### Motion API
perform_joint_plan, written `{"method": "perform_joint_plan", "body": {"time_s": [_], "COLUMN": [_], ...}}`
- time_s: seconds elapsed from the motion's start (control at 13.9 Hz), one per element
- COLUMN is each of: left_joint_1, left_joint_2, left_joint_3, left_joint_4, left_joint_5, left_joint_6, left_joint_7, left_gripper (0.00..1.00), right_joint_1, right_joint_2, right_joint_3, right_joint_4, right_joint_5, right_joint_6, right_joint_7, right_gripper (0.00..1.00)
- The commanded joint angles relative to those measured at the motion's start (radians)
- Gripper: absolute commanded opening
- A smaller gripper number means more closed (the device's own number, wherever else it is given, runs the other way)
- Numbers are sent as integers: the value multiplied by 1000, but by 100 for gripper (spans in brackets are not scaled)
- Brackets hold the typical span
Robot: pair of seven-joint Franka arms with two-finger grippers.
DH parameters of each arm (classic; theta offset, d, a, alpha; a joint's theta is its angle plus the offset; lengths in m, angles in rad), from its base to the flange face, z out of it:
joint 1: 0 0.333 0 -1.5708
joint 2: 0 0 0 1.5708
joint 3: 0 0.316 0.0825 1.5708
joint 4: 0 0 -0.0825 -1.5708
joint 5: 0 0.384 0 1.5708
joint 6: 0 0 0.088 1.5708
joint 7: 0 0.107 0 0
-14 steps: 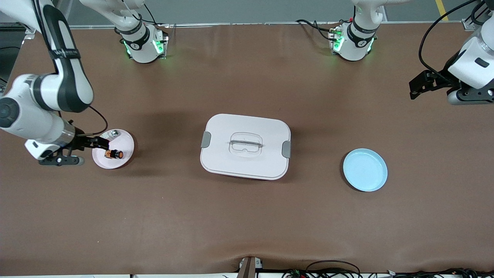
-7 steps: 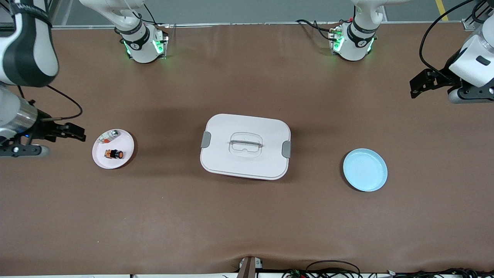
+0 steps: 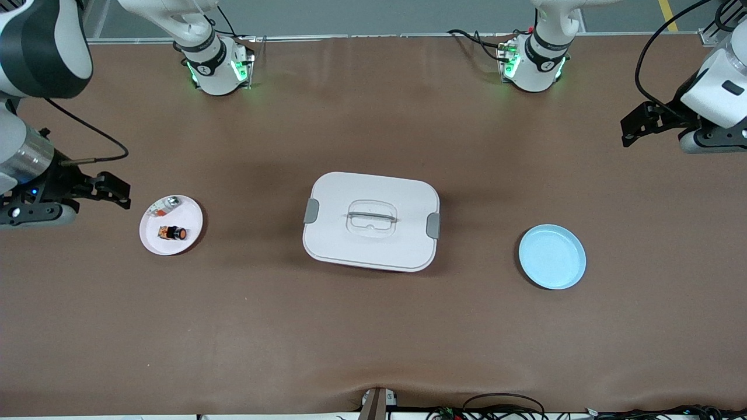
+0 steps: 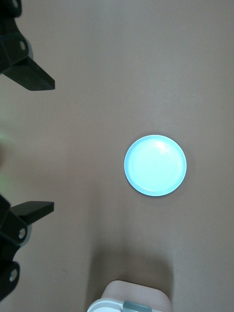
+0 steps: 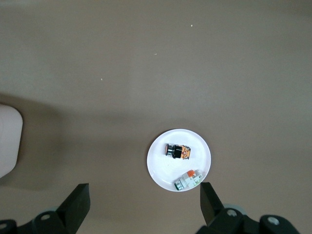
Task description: Transfer orange switch to right arm and place
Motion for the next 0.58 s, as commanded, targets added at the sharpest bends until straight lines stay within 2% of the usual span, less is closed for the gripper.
{"method": "perform_joint_plan", "body": {"time_s": [0.0,0.22,0.29,0.43,0.5], "left_joint_1": [2,4,4,8,11], "left_joint_2": [-23,-17,-16,-14,-14], "left_joint_3": [6,6,6,6,6], "left_joint_4": [-15,-6,-6,-6,-6], "left_joint_5": [-16,-16,-16,-16,-16], "left_joint_6": [-8,-3,-2,0,0], "left_joint_7": [22,22,22,22,24], "left_gripper": [100,100,100,100,100], "right_joint_1": [32,43,34,2,-13], "right_joint_2": [-82,-155,-197,-341,-381], "right_joint_3": [-5,-7,-14,-16,-16], "right_joint_4": [-7,-45,-108,-302,-344], "right_joint_5": [-11,-17,-17,-18,-17], "right_joint_6": [-44,-58,-33,118,143], "right_joint_7": [15,15,15,15,17], "right_gripper": [100,100,100,100,100]}}
